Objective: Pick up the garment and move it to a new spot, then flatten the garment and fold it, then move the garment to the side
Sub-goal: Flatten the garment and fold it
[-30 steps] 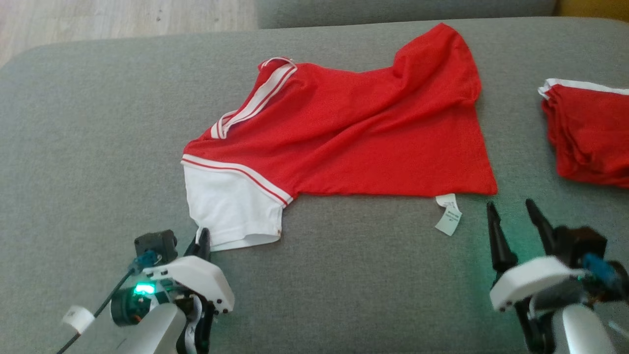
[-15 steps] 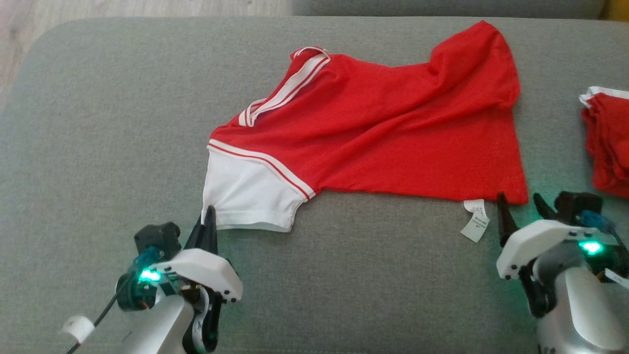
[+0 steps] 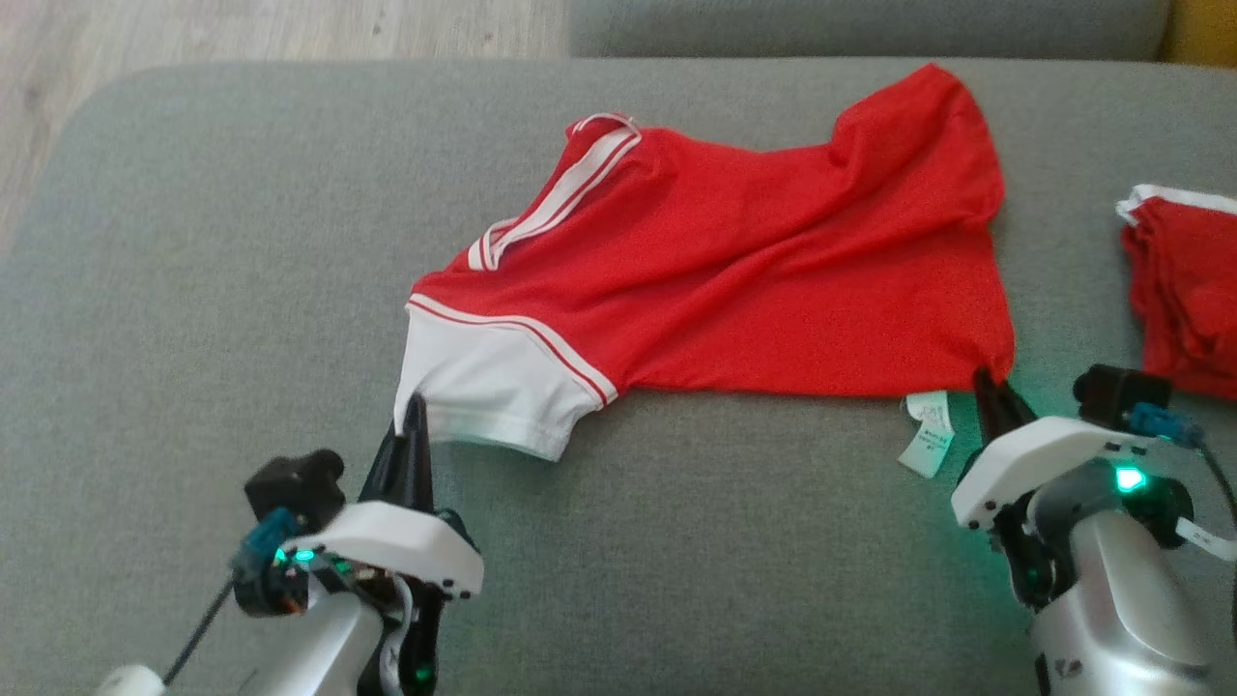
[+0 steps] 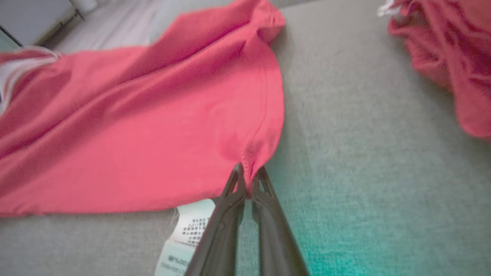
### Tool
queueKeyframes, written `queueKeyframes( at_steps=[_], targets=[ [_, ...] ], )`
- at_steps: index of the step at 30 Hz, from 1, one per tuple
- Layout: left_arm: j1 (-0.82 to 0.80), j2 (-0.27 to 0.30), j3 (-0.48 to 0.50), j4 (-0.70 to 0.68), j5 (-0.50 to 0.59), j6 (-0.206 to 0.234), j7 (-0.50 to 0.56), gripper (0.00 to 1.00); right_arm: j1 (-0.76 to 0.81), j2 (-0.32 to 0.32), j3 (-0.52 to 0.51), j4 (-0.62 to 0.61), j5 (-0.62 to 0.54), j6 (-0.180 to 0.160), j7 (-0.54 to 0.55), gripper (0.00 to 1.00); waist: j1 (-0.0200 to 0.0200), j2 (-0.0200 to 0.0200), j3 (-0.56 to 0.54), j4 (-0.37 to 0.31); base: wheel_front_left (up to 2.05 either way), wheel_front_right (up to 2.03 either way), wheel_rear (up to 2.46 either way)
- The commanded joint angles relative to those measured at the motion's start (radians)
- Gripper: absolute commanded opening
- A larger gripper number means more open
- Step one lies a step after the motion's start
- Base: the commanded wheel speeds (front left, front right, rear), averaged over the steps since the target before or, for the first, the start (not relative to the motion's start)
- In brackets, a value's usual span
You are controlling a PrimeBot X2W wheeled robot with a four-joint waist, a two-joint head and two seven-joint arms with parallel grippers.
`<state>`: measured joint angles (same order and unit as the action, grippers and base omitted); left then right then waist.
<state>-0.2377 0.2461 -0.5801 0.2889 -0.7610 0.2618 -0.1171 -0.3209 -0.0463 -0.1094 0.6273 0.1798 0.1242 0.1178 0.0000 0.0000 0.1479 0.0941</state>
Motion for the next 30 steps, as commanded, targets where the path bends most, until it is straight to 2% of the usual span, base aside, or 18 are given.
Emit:
queueKeyframes(
  at_steps=[1,5,10,21,22,26,30],
  targets=[
    [-0.022,0.016,0.053,-0.056,-0.025,-0.015,-0.012,0.0,-0.048,-0.004,0.022,-0.043,0.03,0.007,-0.033,0.0,0.0,0.0,-0.025,-0.01,0.0,0.0,0.0],
    [-0.035,0.047,0.058,-0.134,-0.019,-0.021,0.001,0.0,-0.065,-0.004,0.032,-0.104,0.044,0.007,-0.077,0.0,0.0,0.0,-0.084,-0.024,0.0,0.0,0.0],
    [-0.062,0.119,0.061,-0.273,0.026,0.01,0.044,0.0,-0.059,-0.004,0.038,-0.263,0.028,0.007,-0.083,0.0,0.0,0.0,-0.171,-0.04,0.0,0.0,0.0],
    [-0.229,0.29,0.166,-0.715,0.071,0.069,0.2,0.0,0.018,-0.024,-0.005,-0.84,0.0,0.007,0.083,0.0,0.0,0.0,-0.263,-0.055,0.0,0.0,0.0],
    [-0.282,0.316,0.182,-0.777,0.079,0.072,0.239,0.0,0.023,-0.028,-0.02,-0.937,-0.008,0.007,0.122,0.0,0.0,0.0,-0.265,-0.055,0.0,0.0,0.0],
    [-0.405,0.369,0.189,-0.834,0.111,0.054,0.319,0.0,0.024,-0.034,-0.047,-1.087,-0.032,0.007,0.188,0.0,0.0,0.0,-0.258,-0.052,0.0,0.0,0.0],
    [-0.487,0.38,0.175,-0.816,0.121,0.035,0.367,0.0,0.023,-0.034,-0.061,-1.142,-0.043,0.007,0.229,0.0,0.0,0.0,-0.237,-0.047,0.0,0.0,0.0]
  ],
)
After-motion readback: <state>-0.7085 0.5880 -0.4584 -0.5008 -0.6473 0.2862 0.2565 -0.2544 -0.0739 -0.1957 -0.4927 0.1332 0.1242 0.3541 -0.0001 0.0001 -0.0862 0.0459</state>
